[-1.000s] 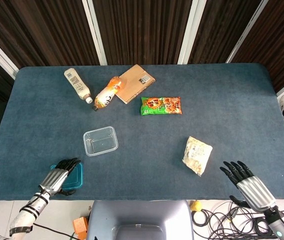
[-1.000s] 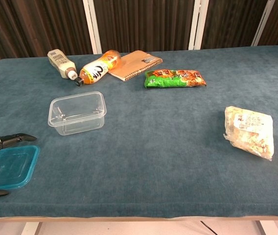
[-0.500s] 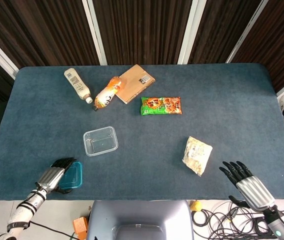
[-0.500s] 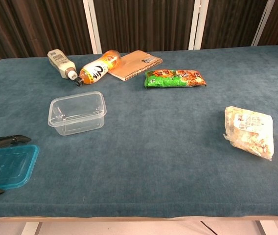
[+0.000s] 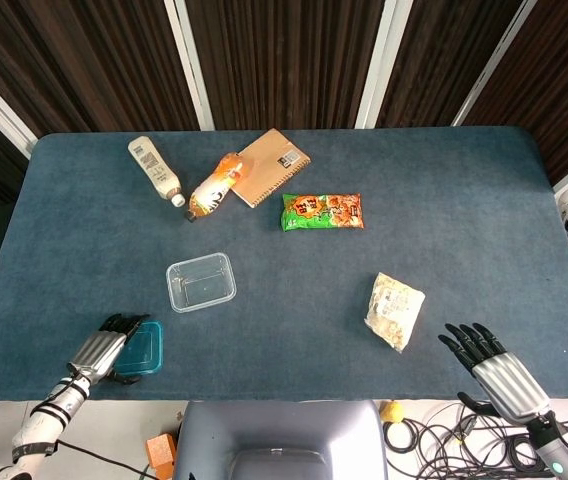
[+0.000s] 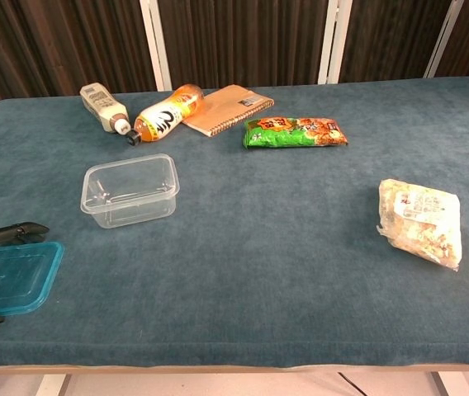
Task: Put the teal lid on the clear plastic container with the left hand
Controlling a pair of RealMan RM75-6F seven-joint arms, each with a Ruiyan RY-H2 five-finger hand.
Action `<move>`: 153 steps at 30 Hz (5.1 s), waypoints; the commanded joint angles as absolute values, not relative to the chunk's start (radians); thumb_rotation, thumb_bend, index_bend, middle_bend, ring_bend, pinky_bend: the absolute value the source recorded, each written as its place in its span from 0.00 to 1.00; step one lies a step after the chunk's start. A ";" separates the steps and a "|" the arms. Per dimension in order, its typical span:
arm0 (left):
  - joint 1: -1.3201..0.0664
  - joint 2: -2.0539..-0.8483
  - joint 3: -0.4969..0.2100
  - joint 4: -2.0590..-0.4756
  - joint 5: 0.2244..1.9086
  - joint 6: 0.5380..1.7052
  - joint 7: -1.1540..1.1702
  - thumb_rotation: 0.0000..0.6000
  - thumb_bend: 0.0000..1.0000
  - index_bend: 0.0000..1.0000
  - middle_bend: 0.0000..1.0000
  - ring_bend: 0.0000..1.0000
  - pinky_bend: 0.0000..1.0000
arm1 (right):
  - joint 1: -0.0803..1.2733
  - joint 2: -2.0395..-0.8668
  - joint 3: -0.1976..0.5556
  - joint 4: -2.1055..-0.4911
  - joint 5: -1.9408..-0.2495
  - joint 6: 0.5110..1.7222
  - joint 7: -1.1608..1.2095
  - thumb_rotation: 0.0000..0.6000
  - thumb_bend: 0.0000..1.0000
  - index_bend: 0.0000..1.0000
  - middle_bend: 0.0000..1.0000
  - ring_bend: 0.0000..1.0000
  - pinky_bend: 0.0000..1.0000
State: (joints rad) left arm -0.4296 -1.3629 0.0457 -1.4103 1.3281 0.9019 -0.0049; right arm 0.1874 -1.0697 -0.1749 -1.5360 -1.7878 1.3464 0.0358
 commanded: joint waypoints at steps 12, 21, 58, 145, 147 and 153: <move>-0.416 -1.352 0.063 -1.384 1.357 0.923 -0.004 1.00 0.25 0.27 0.98 0.69 0.12 | 0.188 -1.073 -0.175 -1.546 -1.789 1.330 0.009 1.00 0.20 0.00 0.00 0.00 0.00; -0.384 -1.288 0.056 -1.444 1.425 1.031 -0.092 1.00 0.28 0.30 1.00 0.75 0.24 | 0.190 -1.080 -0.174 -1.544 -1.789 1.321 0.003 1.00 0.20 0.00 0.00 0.00 0.00; -0.748 -1.609 -0.327 -1.659 0.764 1.118 0.368 1.00 0.27 0.29 0.99 0.75 0.25 | 0.228 -1.068 -0.179 -1.518 -1.780 1.269 0.101 1.00 0.20 0.00 0.00 0.00 0.00; -0.827 -1.613 -0.261 -1.543 0.622 1.048 0.502 1.00 0.16 0.00 0.06 0.01 0.06 | 0.253 -1.035 -0.217 -1.534 -1.808 1.244 0.143 1.00 0.20 0.00 0.00 0.00 0.00; -0.828 -1.608 -0.261 -1.549 0.616 1.045 0.503 1.00 0.16 0.00 0.05 0.01 0.06 | 0.252 -1.035 -0.216 -1.534 -1.807 1.246 0.144 1.00 0.20 0.00 0.00 0.00 0.00; -0.818 -1.595 -0.257 -1.579 0.670 1.066 0.482 1.00 0.16 0.00 0.05 0.01 0.06 | 0.252 -1.036 -0.217 -1.532 -1.808 1.244 0.143 1.00 0.20 0.00 0.00 0.00 0.00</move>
